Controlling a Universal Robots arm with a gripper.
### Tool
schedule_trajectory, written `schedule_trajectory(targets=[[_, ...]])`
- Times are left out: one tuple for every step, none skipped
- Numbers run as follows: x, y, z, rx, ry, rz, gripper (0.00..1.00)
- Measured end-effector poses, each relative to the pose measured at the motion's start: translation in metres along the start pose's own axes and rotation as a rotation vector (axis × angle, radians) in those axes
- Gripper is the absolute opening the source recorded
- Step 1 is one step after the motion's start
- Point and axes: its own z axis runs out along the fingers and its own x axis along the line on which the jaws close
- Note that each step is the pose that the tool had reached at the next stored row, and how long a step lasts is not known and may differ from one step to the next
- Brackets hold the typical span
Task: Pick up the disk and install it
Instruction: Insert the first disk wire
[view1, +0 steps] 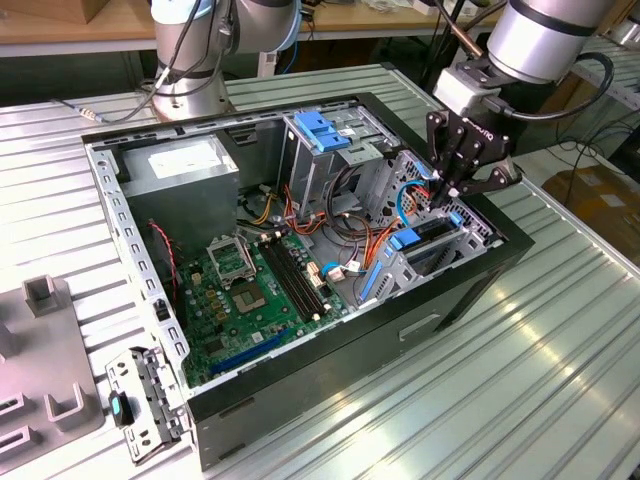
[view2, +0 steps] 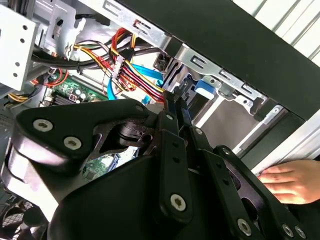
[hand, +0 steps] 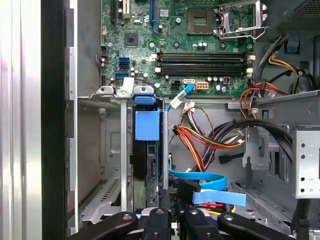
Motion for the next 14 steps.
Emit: schedule_trajectory(targets=[[0.0019, 0.0000, 0.0005, 0.0000, 0.0004, 0.003, 0.16], [0.0036, 0.0000, 0.0009, 0.0000, 0.0006, 0.003, 0.16], [0.0053, 0.0000, 0.0014, 0.0000, 0.0006, 0.004, 0.16], [0.0068, 0.0000, 0.0016, 0.0000, 0.0004, 0.004, 0.16], [0.0087, 0.0000, 0.0018, 0.0000, -0.0011, 0.004, 0.16], [0.0100, 0.0001, 0.0020, 0.0000, -0.0023, 0.004, 0.16], [0.0111, 0.0005, 0.0024, 0.0000, -0.0027, 0.004, 0.16], [0.0119, 0.0012, 0.0027, 0.0000, -0.0026, 0.004, 0.16], [0.0123, 0.0022, 0.0031, 0.0000, -0.0027, 0.004, 0.16], [0.0125, 0.0032, 0.0035, 0.0000, -0.0027, 0.004, 0.16], [0.0126, 0.0039, 0.0039, 0.0000, -0.0025, 0.004, 0.16], [0.0127, 0.0046, 0.0043, -0.0001, -0.0025, 0.004, 0.16], [0.0131, 0.0052, 0.0051, 0.0000, -0.0026, 0.004, 0.16], [0.0141, 0.0052, 0.0056, 0.0000, -0.0026, 0.004, 0.16]])
